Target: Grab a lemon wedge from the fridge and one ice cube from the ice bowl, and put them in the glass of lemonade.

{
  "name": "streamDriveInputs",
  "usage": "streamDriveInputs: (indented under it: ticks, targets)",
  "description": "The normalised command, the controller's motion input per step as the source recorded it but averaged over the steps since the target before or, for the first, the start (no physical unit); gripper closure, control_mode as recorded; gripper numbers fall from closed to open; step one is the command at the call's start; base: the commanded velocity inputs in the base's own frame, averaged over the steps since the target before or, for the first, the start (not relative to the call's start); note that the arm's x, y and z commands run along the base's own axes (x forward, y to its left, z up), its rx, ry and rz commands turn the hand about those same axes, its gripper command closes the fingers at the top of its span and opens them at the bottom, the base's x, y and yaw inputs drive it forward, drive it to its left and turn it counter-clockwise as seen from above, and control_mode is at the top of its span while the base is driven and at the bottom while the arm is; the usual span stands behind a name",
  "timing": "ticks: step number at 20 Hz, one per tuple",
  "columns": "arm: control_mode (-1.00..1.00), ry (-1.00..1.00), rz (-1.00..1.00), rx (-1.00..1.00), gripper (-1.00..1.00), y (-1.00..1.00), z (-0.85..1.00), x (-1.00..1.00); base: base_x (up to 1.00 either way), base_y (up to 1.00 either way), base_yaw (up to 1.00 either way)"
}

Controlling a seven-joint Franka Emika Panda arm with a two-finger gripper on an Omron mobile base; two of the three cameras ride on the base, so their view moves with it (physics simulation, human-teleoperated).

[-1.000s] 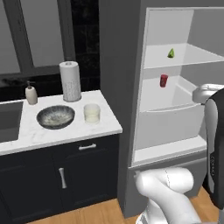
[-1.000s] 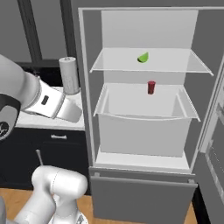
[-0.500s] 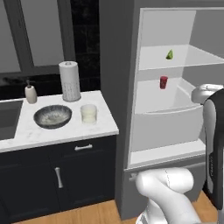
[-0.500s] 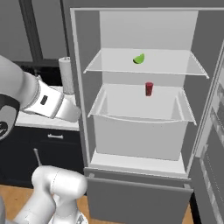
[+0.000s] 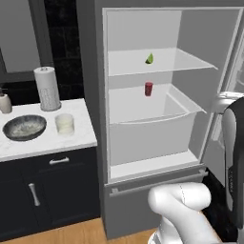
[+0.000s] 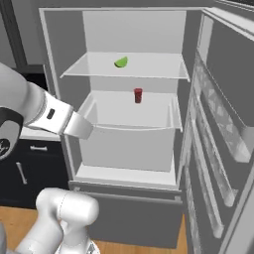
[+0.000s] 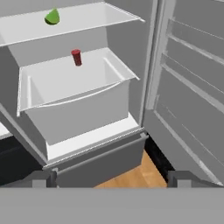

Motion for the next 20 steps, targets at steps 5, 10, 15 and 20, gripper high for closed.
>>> streamDriveInputs:
  ticks: [5, 10, 15, 20]
  targets:
    - [1.00, 0.00, 0.00, 0.00, -1.00, 0.00, 0.00, 0.00, 0.38, -0.09, 0.15]
    - [1.00, 0.00, 0.00, 0.00, -1.00, 0.00, 0.00, 0.00, 0.44, 0.18, 0.27]
    - [1.00, 0.00, 0.00, 0.00, -1.00, 0.00, 0.00, 0.00, 0.57, -0.03, 0.18]
    - [1.00, 0.00, 0.00, 0.00, -1.00, 0.00, 0.00, 0.00, 0.86, 0.00, 0.23]
